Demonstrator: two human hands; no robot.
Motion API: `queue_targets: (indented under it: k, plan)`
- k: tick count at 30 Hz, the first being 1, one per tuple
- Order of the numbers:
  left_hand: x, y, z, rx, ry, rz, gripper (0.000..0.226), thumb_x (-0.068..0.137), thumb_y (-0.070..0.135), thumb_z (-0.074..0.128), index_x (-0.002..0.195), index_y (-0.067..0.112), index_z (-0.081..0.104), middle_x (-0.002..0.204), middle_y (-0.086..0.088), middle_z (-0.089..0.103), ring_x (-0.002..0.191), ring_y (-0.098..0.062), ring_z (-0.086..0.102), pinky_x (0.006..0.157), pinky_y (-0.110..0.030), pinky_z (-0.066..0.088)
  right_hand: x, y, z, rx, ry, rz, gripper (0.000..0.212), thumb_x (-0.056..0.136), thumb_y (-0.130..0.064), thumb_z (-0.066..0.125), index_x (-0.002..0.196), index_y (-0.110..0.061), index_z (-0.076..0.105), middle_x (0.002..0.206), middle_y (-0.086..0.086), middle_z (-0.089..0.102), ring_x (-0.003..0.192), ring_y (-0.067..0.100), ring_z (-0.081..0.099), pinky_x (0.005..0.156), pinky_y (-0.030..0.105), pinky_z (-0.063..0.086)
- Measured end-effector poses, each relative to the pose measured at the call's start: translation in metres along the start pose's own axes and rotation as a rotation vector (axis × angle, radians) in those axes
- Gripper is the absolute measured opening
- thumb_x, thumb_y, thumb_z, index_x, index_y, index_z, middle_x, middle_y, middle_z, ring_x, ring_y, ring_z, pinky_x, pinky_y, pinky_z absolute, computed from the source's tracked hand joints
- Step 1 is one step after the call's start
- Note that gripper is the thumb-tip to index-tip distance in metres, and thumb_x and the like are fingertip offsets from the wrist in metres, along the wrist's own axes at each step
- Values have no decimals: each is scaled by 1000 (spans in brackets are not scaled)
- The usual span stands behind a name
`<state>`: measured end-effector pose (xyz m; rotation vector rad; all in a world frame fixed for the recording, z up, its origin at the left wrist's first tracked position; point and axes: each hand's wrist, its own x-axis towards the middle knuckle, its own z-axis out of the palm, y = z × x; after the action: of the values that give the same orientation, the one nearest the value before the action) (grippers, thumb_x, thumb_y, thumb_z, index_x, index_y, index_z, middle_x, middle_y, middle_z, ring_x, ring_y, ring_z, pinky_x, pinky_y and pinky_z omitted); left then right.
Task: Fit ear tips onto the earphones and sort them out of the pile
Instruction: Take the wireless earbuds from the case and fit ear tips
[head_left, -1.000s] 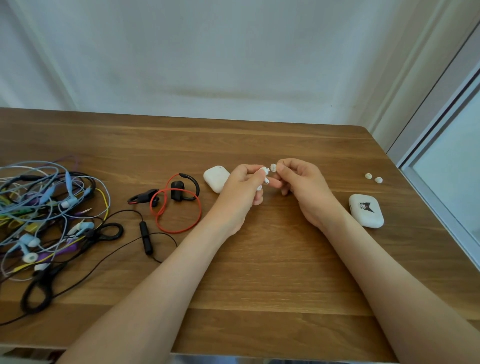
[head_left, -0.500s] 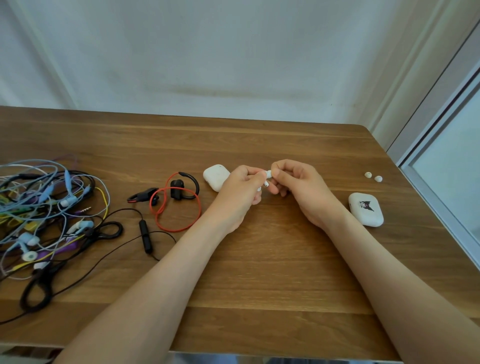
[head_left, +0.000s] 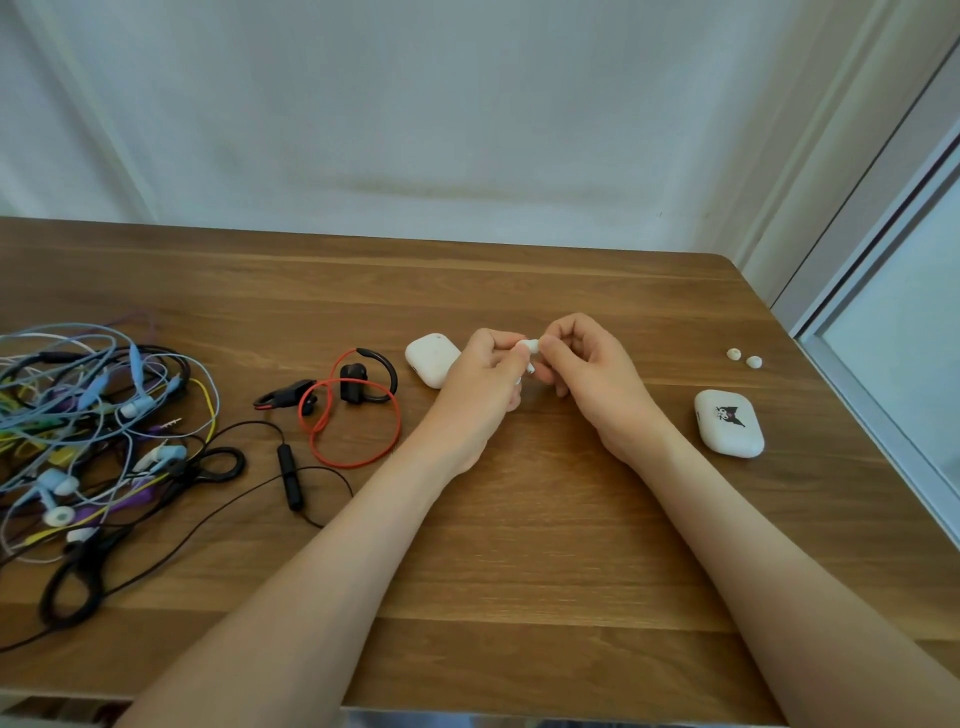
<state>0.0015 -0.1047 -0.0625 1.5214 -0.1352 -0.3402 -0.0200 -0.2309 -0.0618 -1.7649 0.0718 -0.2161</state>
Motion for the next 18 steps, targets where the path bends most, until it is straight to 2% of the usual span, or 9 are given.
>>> queue_targets:
  k: [4,10,13,18]
  plan:
    - [1,-5,1,51,-2,73,9,100,23,47,107,21,53,85,-1,65,53,-6,41,54,-20,37,-1,-2,-2,100,0,-29,9,95,-10,55,103,-8,58,77,1,60,63,3,57,59,19,45]
    - [0,-7,1,113,5,127,5,100,27,47,103,27,51,82,5,69,60,-1,47,68,-27,38,-1,-2,-1,50,-10,-48,9,94,-7,55,94,-10,64,85,4,68,74,8,62,70,20,52]
    - [0,-7,0,132,14,137,7,100,28,47,106,27,51,83,5,70,61,-3,47,70,-30,38,-1,-2,-2,95,-4,-35,9,96,-5,53,96,-6,62,77,1,67,69,7,62,69,21,52]
    - [0,-6,-1,132,10,122,13,99,28,48,111,23,52,82,6,66,59,-7,45,65,-29,38,-2,-4,-1,130,-31,-21,13,97,-2,48,104,2,58,71,1,62,60,0,58,61,14,48]
